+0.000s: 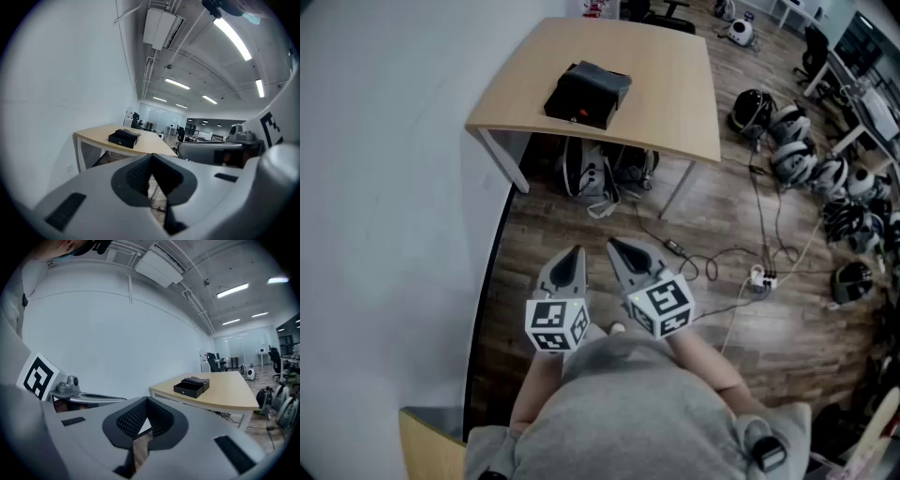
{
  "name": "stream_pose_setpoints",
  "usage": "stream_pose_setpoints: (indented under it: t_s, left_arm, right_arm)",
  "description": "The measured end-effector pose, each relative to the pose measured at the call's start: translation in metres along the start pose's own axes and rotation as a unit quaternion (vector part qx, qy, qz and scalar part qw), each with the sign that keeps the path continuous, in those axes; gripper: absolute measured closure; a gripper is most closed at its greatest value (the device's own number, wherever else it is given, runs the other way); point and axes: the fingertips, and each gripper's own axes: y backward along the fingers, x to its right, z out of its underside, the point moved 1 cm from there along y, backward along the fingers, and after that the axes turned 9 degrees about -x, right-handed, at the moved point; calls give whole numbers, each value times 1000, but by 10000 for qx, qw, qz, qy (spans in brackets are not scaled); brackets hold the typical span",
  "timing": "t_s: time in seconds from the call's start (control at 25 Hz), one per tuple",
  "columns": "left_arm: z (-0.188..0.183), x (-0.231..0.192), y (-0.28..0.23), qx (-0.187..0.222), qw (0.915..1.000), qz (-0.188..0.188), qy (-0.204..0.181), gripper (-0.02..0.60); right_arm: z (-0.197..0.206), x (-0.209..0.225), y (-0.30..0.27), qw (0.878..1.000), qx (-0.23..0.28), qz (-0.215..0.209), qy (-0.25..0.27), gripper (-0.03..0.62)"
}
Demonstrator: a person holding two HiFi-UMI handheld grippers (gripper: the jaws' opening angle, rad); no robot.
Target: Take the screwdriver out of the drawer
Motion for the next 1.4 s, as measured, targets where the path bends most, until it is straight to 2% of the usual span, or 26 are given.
stream_pose_setpoints:
  t_s: [0.28,0.56,0.84,1.08,1.4]
  left_arm:
    - [-3,16,12,97,9999,-124,7,581]
    - [6,28,13,19,10000,-71,53,581]
    - [10,17,7,-105,9996,-107,231,581]
    - [-2,-5,-19,-107,9995,-111,283,581]
    - [-41,-41,-81,-103,9996,-11,269,581]
  right_arm:
    - [5,-4,20,10000,41,-60,56,595]
    - [9,-1,27,10000,49,-49,0,595]
    - [5,4,16,9996,4,-211,-213,595]
    - [-4,16,-13,9994,-41,-268,-223,595]
    - [-31,61,-69,9993,-129,-196,-291,595]
